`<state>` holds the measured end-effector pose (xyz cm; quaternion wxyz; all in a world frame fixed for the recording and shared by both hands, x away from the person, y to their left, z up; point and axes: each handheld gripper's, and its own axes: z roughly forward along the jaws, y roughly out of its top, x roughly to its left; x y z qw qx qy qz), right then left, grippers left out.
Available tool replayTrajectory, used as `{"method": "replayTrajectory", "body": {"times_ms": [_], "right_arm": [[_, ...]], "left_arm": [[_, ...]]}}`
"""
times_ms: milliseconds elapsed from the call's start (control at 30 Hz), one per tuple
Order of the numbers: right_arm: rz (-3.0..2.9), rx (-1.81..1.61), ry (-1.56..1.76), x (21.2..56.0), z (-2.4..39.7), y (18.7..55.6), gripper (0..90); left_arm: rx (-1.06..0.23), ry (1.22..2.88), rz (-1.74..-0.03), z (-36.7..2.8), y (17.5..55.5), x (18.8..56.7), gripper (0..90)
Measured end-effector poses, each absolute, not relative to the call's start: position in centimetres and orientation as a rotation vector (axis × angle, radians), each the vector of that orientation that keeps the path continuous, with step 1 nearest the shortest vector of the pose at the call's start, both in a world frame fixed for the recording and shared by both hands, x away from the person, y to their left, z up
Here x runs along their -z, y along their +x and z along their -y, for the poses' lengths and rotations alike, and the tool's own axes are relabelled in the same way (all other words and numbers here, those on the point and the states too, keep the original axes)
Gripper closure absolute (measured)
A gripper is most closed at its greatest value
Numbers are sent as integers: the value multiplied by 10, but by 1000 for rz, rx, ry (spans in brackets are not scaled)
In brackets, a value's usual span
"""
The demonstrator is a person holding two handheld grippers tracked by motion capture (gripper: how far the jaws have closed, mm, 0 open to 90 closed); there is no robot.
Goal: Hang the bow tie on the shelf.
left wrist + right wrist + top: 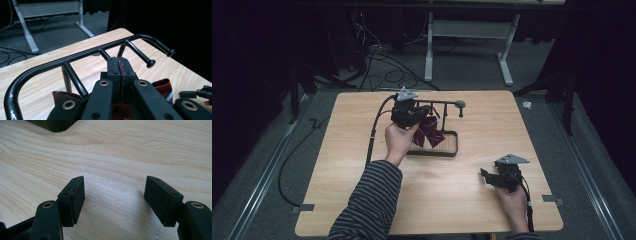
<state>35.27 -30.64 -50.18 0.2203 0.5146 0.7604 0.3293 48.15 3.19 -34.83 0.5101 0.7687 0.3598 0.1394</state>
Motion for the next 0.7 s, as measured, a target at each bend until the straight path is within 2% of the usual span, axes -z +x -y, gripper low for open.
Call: {"method": "replayTrajectory", "body": {"times_ms": [700], "right_arm": [[-2101,-907,1425,502,306,352,341]], "left_arm": [[-346,1863,-862,-33,479,347,841]]}}
